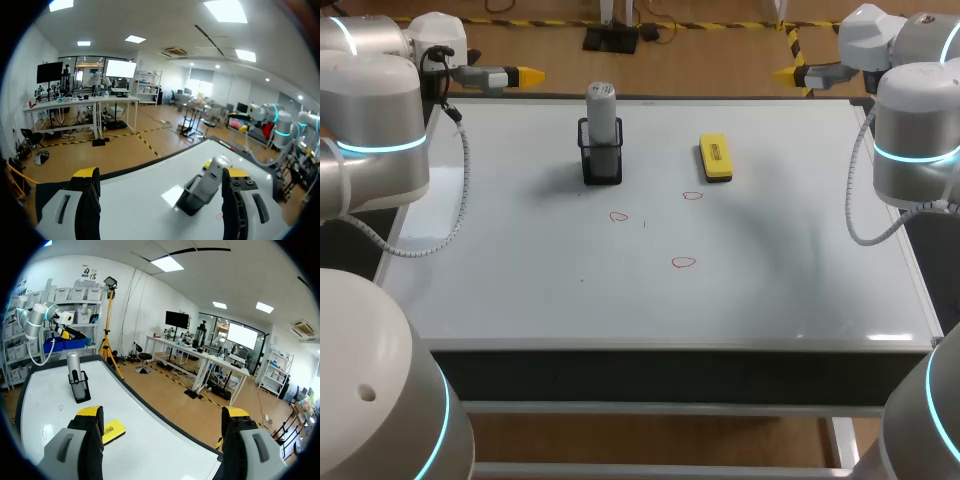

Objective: Pick up the inspection probe, press it on each red-marked spot on the whiteboard one by one, put down the probe, pick up the eraser, and wipe off all the red marks.

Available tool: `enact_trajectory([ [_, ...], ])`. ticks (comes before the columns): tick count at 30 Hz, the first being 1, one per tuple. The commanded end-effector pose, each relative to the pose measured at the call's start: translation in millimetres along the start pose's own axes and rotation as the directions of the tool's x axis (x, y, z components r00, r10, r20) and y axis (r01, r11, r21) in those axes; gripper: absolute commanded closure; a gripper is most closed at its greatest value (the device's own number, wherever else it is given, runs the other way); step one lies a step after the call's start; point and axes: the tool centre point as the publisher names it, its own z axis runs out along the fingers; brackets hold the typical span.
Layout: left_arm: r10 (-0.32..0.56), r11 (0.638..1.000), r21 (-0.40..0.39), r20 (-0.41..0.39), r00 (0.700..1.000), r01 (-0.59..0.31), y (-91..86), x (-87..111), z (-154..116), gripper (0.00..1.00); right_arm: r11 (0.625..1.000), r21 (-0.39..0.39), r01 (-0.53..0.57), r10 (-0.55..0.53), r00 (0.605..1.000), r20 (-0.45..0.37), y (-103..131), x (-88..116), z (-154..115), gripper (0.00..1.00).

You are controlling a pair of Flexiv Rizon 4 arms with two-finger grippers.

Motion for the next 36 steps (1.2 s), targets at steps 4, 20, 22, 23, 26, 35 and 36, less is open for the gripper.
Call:
enact_trajectory([
  [4, -0.001, 1.000, 0.001, -0.001, 1.000, 0.001, 0.2, -0.4, 0.5, 0.00, 1.000, -0.001, 0.000, 0.000, 1.000, -0.001, -0.3, -0.4, 0.2, 0.00],
  [20, 0.110, 0.992, 0.081, -0.155, 0.982, -0.098, 0.8, -1.7, 8.3, 0.00, 1.000, -0.001, 0.000, 0.000, 1.000, -0.001, -0.3, -0.4, 0.2, 0.00],
  [22, 0.144, 0.987, 0.104, -0.242, 0.960, -0.122, 3.1, 4.6, 14.5, 0.00, 1.000, -0.001, 0.000, 0.000, 1.000, -0.001, -0.3, -0.4, 0.2, 0.00],
  [23, 0.162, 0.984, 0.122, -0.292, 0.943, -0.132, 5.3, 6.0, 17.1, 0.00, 1.000, -0.001, 0.000, 0.000, 1.000, -0.001, -0.3, -0.4, 0.2, 0.00],
  [26, 0.211, 0.975, 0.151, -0.401, 0.891, -0.163, 13.0, 18.0, 25.4, 0.00, 1.000, -0.001, 0.000, 0.000, 1.000, -0.001, -0.3, -0.4, 0.2, 0.00],
  [35, 0.283, 0.956, 0.240, -0.590, 0.757, -0.170, 27.8, 48.0, 39.2, 0.00, 1.000, -0.001, 0.000, 0.000, 1.000, -0.001, -0.3, -0.4, 0.2, 0.00],
  [36, 0.289, 0.952, 0.262, -0.599, 0.747, -0.158, 29.4, 50.6, 40.7, 0.00, 1.000, -0.001, 0.000, 0.000, 1.000, -0.001, -0.3, -0.4, 0.2, 0.00],
])
